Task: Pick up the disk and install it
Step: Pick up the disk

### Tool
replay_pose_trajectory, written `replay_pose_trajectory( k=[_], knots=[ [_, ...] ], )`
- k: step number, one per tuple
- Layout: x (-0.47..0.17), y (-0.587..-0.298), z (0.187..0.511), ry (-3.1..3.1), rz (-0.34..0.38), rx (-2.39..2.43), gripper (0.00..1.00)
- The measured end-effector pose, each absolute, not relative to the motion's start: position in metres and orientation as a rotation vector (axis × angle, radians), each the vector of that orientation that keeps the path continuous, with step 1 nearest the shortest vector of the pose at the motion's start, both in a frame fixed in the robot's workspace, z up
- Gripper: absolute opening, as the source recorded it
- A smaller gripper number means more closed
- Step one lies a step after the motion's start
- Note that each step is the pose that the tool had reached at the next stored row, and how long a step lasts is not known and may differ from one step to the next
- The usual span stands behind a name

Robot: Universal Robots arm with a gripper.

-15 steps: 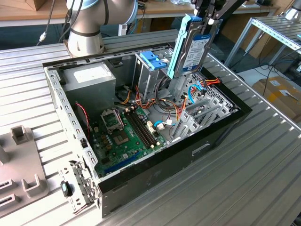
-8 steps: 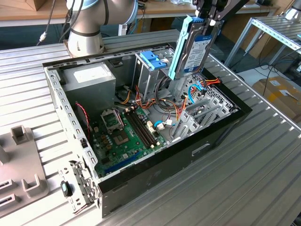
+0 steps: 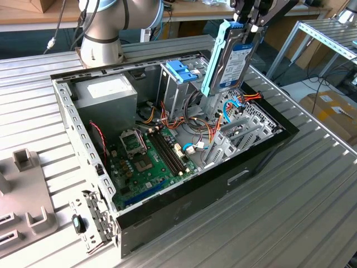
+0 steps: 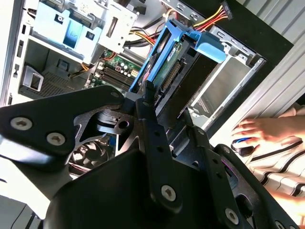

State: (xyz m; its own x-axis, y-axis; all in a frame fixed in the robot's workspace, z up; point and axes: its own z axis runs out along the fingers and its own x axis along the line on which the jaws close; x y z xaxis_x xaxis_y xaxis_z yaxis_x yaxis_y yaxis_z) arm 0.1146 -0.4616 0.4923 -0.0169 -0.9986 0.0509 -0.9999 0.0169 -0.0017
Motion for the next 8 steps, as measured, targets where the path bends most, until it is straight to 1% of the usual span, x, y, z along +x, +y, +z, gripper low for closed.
replay_pose_trajectory(
  k=[8],
  knots=[
    [0.1146,-0.4694,0.4924,-2.215,0.057,2.178,0.35]
  ],
)
